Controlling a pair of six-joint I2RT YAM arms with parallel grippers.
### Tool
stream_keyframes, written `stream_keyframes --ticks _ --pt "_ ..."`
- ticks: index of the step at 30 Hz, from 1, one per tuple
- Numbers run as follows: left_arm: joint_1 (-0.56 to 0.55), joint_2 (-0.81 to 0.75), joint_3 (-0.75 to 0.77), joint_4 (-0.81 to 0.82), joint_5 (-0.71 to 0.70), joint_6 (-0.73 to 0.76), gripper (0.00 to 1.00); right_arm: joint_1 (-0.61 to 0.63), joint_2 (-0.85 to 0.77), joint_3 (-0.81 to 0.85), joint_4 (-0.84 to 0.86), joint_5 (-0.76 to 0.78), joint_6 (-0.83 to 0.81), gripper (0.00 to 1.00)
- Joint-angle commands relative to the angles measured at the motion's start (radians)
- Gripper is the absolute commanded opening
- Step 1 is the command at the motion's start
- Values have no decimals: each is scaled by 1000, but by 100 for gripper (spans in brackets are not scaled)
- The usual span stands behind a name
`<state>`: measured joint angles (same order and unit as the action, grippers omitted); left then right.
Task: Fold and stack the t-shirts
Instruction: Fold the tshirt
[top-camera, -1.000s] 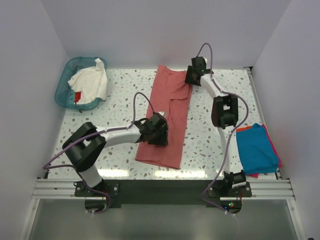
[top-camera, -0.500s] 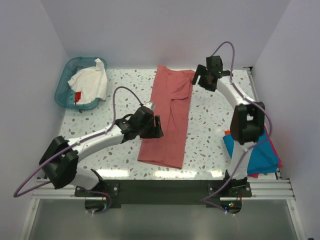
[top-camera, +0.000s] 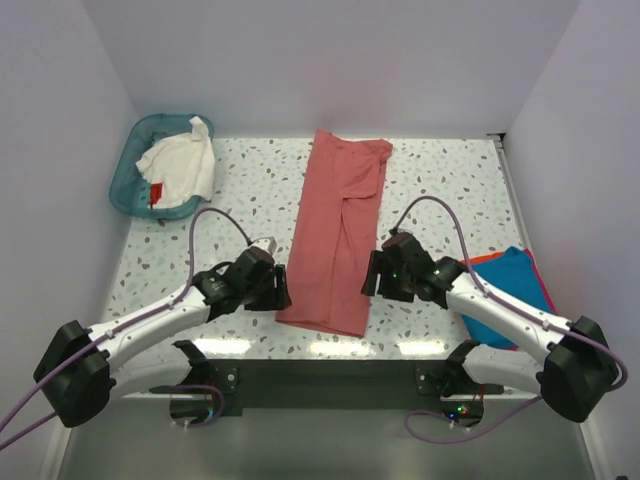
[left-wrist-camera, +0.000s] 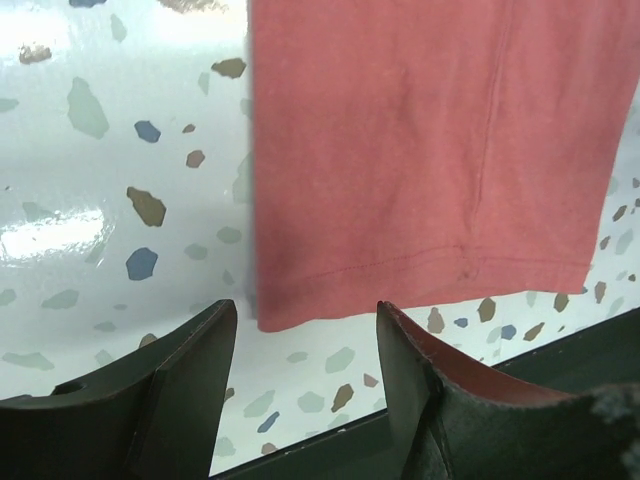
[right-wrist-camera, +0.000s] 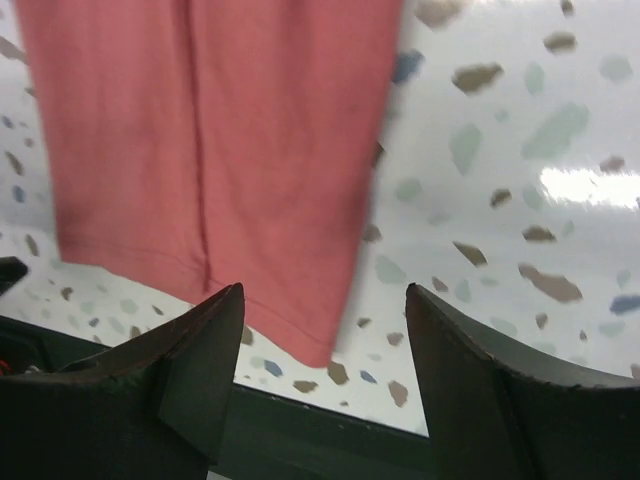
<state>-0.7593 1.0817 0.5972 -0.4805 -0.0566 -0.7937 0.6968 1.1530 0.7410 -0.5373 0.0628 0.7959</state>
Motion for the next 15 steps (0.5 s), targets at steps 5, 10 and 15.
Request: stream_keyframes --ticks 5,10,15 --pt "12 -46 -112 81 20 -15 63 55 -102 -117 -4 -4 159 66" --pt "17 -42 -158 186 40 2 61 128 -65 -198 89 -24 262 63" --pt "20 -22 -204 247 81 -7 59 185 -52 -250 138 -20 322 61"
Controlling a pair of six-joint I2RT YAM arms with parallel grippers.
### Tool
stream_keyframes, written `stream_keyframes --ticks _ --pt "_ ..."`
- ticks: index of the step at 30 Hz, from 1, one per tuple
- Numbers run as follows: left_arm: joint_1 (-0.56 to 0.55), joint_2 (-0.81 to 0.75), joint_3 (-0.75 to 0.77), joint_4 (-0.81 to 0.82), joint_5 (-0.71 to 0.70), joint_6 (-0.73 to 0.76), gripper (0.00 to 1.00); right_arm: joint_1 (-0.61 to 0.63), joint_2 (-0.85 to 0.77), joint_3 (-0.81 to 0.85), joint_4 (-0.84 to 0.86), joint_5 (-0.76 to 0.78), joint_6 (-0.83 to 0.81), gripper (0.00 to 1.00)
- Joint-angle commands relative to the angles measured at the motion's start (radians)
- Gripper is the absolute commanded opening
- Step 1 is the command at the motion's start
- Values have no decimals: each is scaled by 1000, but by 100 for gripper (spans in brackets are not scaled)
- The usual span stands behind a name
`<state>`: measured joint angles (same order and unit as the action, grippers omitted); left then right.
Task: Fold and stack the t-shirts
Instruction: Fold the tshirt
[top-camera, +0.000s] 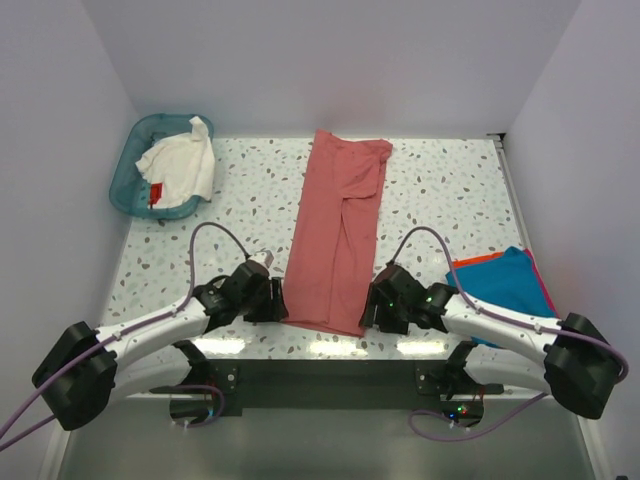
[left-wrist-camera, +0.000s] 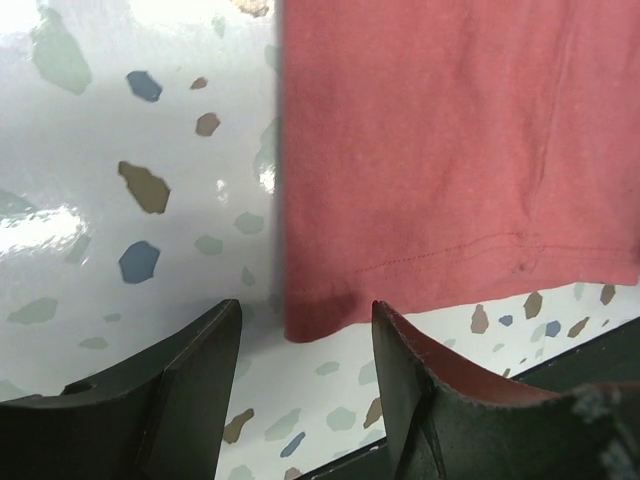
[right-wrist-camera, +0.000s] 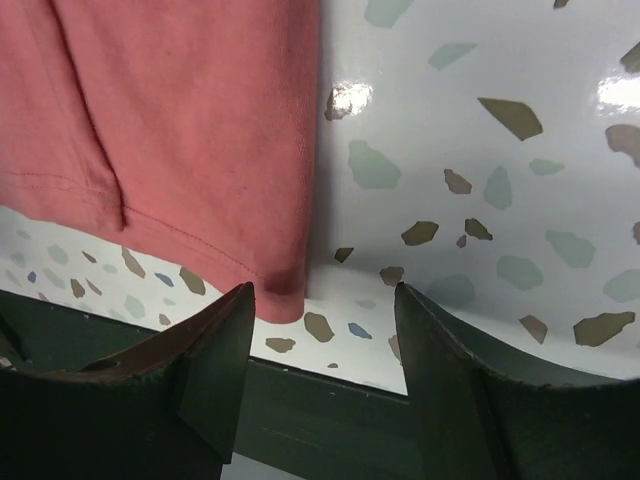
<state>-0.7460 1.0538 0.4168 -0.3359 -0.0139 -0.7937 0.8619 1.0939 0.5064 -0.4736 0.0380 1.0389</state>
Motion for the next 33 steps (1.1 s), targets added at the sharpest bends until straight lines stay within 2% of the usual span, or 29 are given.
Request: stream_keyframes --ticks 1,5,9,17,18,19,20,22,23,25,27,33 --pt "7 11 -29 121 40 -10 59 22 18 -25 84 5 90 61" --pt "8 38 -44 147 46 -15 59 31 8 -78 138 -3 144 61" --pt "10 74 -44 166 60 -21 55 32 11 -100 168 -12 180 54" --pt "8 91 -33 114 72 -30 40 35 37 -157 243 -36 217 42" --pt "7 91 -33 110 80 -30 37 35 52 -161 250 -56 216 38" --pt "5 89 -36 109 86 -32 30 35 61 -166 248 -59 210 33" --pt "-1 86 -42 109 103 -38 27 35 66 -164 241 -64 205 20" --pt "-18 69 -46 92 107 -56 19 35 60 -163 199 -73 185 10" --pt "-47 51 -46 84 103 -61 15 35 49 -164 187 -78 175 1" --pt "-73 29 -49 57 101 -85 5 35 11 -161 135 -101 135 0" --pt "-102 -9 -55 35 103 -102 0 37 -23 -155 90 -121 106 0" --pt "-138 -143 -41 -92 63 -133 0 40 -199 -111 -100 -112 27 0"
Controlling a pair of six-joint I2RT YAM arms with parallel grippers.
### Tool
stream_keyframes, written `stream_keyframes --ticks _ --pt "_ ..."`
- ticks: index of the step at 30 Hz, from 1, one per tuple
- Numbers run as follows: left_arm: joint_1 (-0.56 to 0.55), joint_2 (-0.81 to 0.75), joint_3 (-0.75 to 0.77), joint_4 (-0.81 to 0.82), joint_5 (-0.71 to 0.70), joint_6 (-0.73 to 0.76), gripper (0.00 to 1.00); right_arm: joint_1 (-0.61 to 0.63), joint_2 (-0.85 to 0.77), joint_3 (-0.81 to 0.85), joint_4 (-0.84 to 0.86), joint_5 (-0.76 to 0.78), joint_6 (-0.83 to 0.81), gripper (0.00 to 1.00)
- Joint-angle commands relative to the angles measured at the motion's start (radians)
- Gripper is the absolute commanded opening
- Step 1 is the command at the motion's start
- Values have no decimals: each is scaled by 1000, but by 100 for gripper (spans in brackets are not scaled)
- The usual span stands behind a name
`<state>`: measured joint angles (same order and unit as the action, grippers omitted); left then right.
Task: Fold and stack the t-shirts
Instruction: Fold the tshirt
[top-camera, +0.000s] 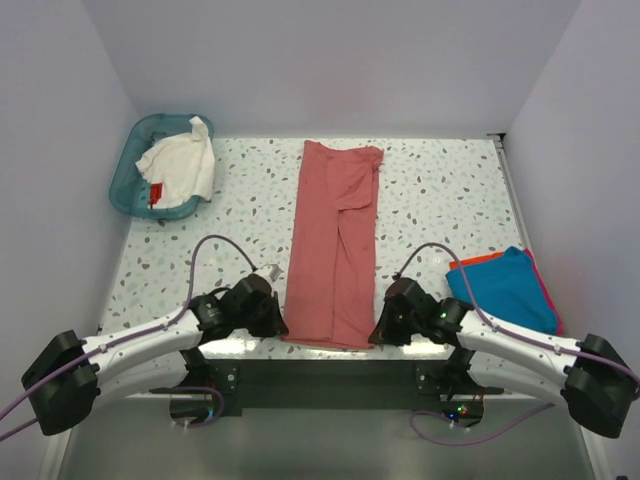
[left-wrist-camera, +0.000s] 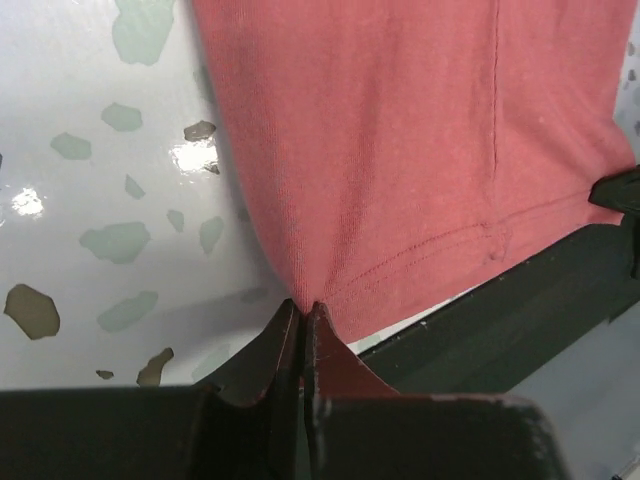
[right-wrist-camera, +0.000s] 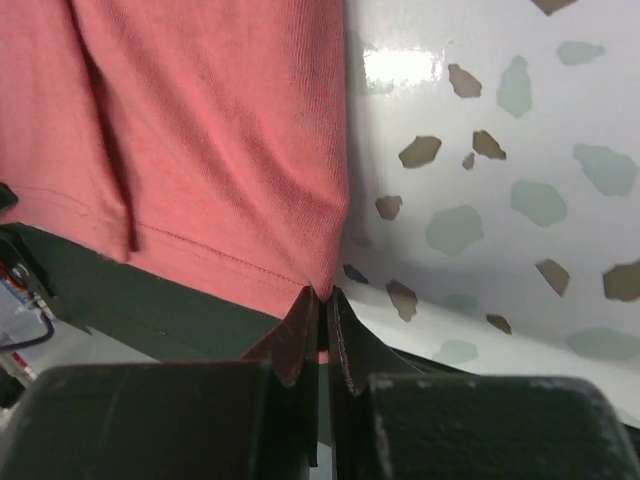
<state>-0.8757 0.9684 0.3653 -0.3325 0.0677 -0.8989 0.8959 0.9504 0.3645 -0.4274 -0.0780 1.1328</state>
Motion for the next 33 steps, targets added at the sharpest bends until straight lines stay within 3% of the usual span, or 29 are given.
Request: stream_keyframes --ticks 1,8,11,18,23,33 --pt "-8 -63 39 -103 -35 -11 0 5 -68 46 -171 29 -89 0" --pt "10 70 271 -80 -222 139 0 0 94 206 -142 125 -220 0" --pt "67 150 336 -16 -207 173 0 -29 163 303 -140 158 -277 0" --pt "164 367 448 133 -157 101 0 -173 330 477 -61 204 -355 0" --pt "188 515 578 148 -196 61 0 -290 436 542 -13 182 -372 0" --pt "293 654 722 151 -223 61 0 -423 617 688 53 124 -416 0"
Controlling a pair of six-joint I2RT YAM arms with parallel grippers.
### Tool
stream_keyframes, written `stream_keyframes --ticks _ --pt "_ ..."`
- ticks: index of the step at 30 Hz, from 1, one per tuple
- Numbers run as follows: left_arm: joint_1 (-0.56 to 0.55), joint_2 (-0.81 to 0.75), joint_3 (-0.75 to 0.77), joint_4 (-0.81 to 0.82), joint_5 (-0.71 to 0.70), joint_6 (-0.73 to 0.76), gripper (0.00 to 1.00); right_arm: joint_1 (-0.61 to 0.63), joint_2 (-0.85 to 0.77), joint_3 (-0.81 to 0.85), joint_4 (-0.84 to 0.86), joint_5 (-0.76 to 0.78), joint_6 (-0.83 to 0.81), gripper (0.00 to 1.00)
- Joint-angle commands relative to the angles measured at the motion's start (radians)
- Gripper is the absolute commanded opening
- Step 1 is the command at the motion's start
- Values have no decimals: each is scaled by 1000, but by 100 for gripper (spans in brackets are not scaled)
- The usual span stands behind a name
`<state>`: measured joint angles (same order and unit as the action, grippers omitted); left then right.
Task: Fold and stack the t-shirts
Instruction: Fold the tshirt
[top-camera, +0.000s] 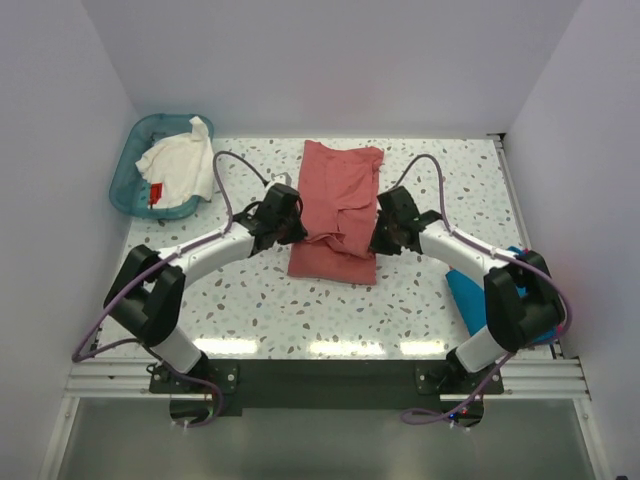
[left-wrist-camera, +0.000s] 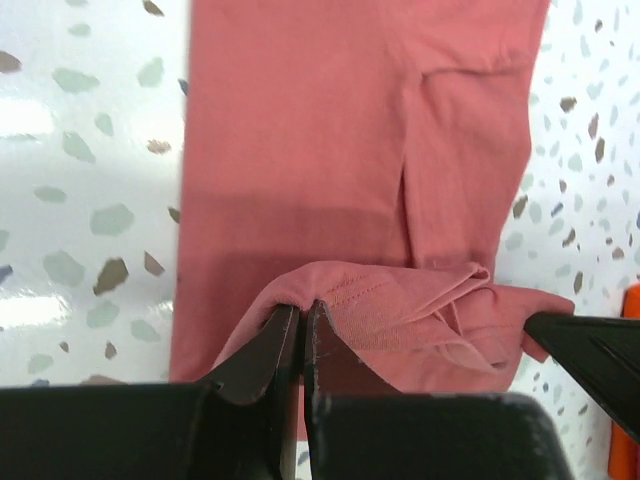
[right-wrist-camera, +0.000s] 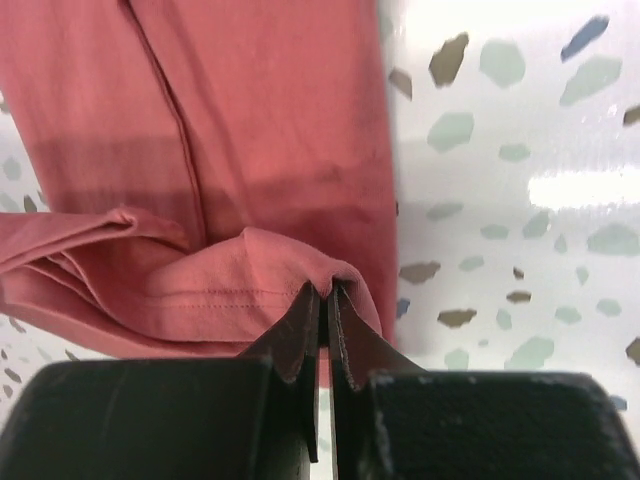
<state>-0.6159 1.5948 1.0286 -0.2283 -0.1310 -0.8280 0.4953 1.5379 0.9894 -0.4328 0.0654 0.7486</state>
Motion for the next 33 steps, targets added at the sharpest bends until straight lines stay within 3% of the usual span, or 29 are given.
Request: stream_keyframes --ticks 1,17,19,20,23,26,30,33 --pt "50 48 65 52 -13 -5 0 -32 42 71 63 -24 -34 0" --pt "186 343 346 113 149 116 0 -172 336 365 78 -137 -71 0" --pt "203 381 373 118 180 132 10 -196 364 379 101 -165 -77 3" --pt "211 390 381 132 194 141 27 -204 398 391 106 -186 -83 10" --pt "234 377 380 161 214 147 60 -236 447 477 56 -239 -117 38" --pt "240 295 320 205 208 168 73 -244 400 457 51 -225 -152 55" --pt "240 205 249 181 169 182 74 -241 309 401 32 -156 -176 62" --pt "235 146 182 164 165 156 66 -233 245 323 31 -116 -166 61"
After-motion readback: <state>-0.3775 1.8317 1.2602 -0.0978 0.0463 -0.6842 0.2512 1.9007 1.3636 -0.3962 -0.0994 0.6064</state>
